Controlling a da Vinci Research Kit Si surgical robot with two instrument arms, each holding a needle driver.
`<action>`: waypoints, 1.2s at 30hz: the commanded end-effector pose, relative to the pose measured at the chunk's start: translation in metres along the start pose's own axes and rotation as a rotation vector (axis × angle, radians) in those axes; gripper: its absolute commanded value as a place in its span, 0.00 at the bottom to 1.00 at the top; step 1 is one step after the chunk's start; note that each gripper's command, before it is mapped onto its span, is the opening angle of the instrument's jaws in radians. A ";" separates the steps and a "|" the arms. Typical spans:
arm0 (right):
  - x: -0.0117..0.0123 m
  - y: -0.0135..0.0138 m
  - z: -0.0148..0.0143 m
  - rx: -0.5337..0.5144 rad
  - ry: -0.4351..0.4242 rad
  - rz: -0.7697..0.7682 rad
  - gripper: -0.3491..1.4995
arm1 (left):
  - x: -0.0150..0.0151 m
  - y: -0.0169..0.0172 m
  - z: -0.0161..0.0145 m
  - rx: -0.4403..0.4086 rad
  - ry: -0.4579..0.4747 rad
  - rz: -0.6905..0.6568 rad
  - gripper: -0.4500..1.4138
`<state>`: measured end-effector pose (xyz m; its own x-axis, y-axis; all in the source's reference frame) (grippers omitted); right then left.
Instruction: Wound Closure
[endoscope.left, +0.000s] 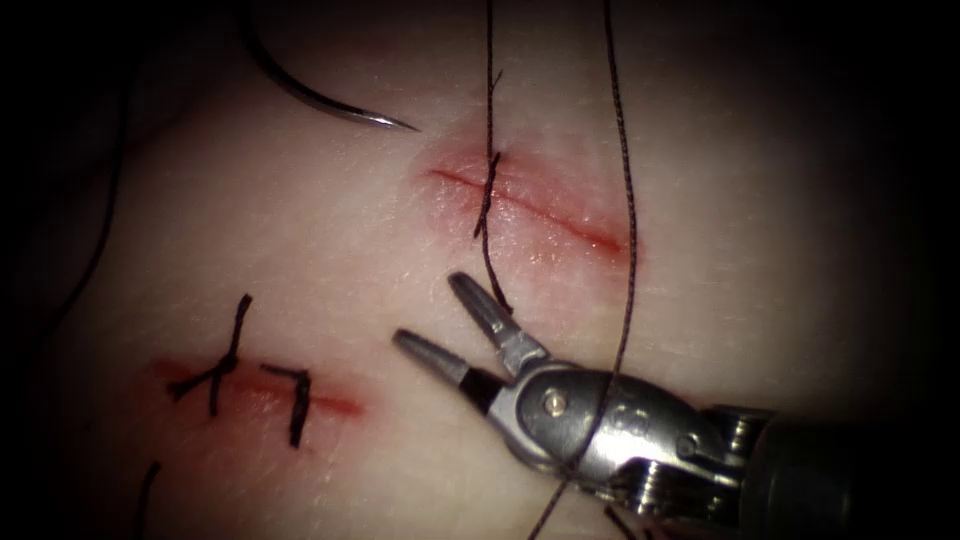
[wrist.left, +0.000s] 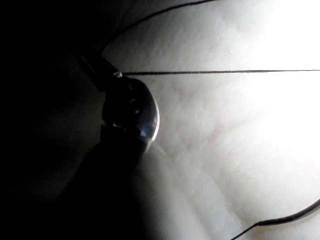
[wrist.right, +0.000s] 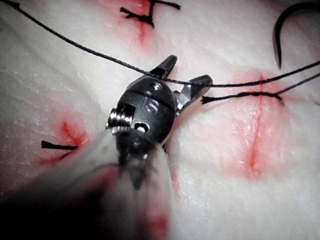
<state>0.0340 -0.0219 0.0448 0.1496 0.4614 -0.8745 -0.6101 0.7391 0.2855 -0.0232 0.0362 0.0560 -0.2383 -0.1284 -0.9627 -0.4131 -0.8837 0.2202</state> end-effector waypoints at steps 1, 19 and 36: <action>0.0002 0.0002 0.0009 -0.006 0.009 0.006 0.79 | 0.0001 0.0004 0.0004 -0.029 0.029 -0.026 0.00; 0.0033 0.0010 -0.0005 0.076 0.026 -0.092 0.85 | 0.0091 0.0124 -0.0086 -0.404 0.463 -0.354 0.00; 0.0077 0.0071 0.0017 0.301 0.015 -0.071 0.55 | 0.0111 0.0221 -0.0177 -0.537 0.391 -0.528 0.00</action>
<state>0.0312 -0.0125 0.0405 0.1743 0.3991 -0.9002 -0.3398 0.8824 0.3254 -0.0186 0.0057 0.0474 0.2201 0.3330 -0.9169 0.1284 -0.9416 -0.3111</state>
